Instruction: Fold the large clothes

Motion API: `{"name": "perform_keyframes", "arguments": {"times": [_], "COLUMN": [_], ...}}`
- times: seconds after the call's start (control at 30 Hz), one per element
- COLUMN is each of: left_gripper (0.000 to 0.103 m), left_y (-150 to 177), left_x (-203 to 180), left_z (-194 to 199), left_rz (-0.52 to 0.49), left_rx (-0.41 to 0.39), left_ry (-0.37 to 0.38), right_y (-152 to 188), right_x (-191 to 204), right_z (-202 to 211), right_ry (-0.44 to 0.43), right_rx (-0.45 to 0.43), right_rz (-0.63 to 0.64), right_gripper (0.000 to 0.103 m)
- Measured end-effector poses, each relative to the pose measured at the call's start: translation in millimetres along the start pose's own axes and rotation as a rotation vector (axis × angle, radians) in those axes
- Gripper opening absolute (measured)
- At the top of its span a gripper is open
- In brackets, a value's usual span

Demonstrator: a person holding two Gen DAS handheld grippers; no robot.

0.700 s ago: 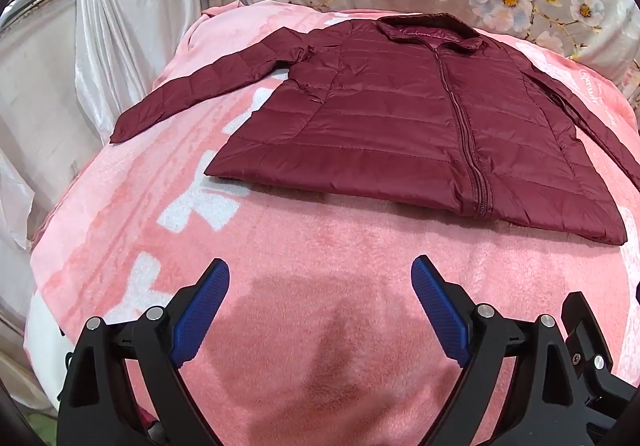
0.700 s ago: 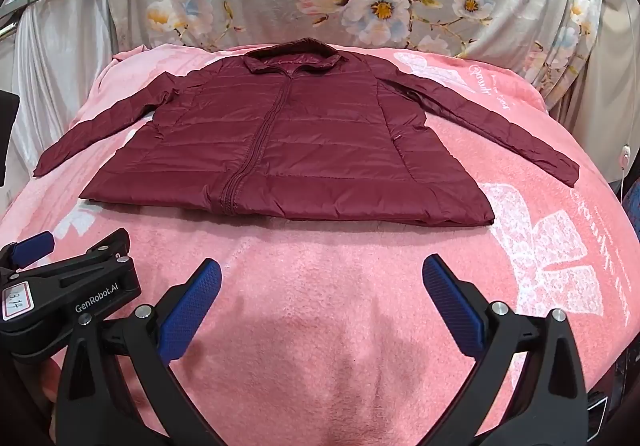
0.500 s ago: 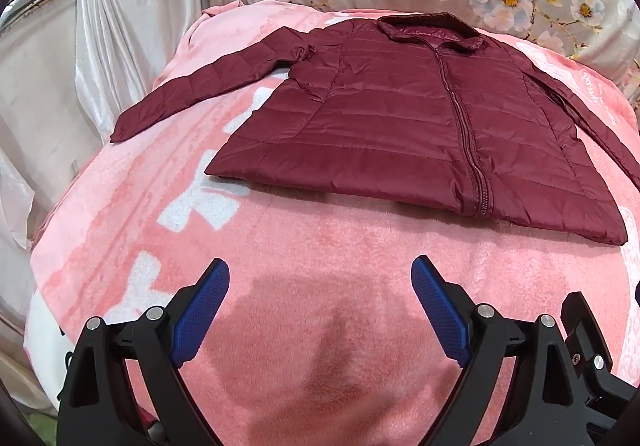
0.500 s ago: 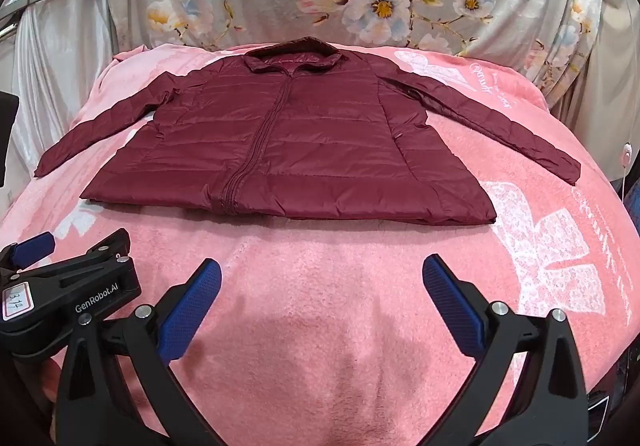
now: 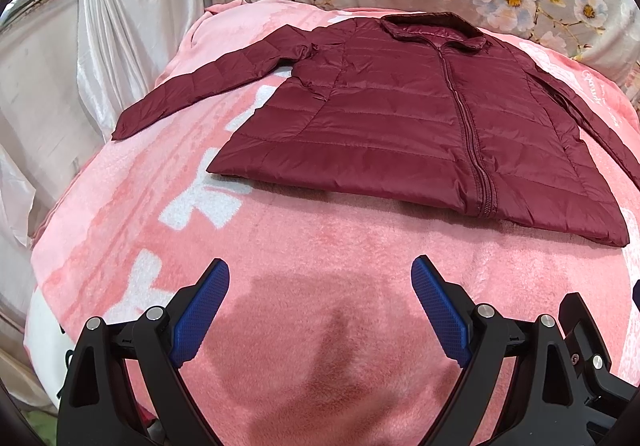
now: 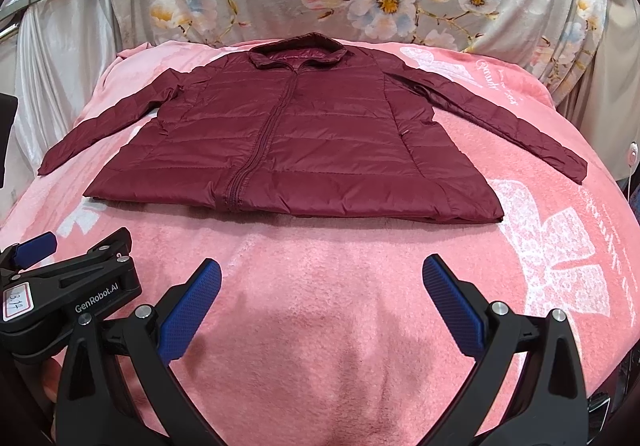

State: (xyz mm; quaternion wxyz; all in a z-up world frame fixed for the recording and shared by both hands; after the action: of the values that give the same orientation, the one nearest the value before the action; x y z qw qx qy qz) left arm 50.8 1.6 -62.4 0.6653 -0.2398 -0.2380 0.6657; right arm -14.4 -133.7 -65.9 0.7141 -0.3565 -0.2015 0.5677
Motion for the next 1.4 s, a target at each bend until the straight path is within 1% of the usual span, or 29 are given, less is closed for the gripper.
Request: {"name": "perform_keyframes", "arguments": {"times": [0.97, 1.3, 1.4], "left_gripper": [0.090, 0.090, 0.090], "left_y": [-0.6, 2.7, 6.8], "left_x": [7.0, 13.1, 10.0], "left_z": [-5.2, -8.3, -12.9], "left_rz": [0.001, 0.000, -0.006], "left_rx": [-0.006, 0.007, 0.034], "left_ry": [-0.001, -0.003, -0.013], "right_y": [-0.6, 2.0, 2.5], "right_x": [2.0, 3.7, 4.4], "right_z": [-0.8, -6.6, -9.1], "right_ry": [-0.003, -0.006, -0.006], "right_rx": [0.003, 0.008, 0.010], "right_rz": [-0.001, -0.003, 0.000], "right_gripper": [0.098, 0.098, 0.098]}}
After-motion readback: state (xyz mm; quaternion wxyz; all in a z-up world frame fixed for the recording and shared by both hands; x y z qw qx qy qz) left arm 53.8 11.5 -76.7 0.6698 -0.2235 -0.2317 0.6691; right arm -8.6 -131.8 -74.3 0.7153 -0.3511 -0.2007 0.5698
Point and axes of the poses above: each gripper's, at about its wrist camera, not at the fingertips, and z roughly against the way its jaws point, x to its left, y to its underside, the point moved 8 cm from there along -z, roughly the way its jaws point, and after that the axes turned 9 degrees about z, right-handed, at the moved point
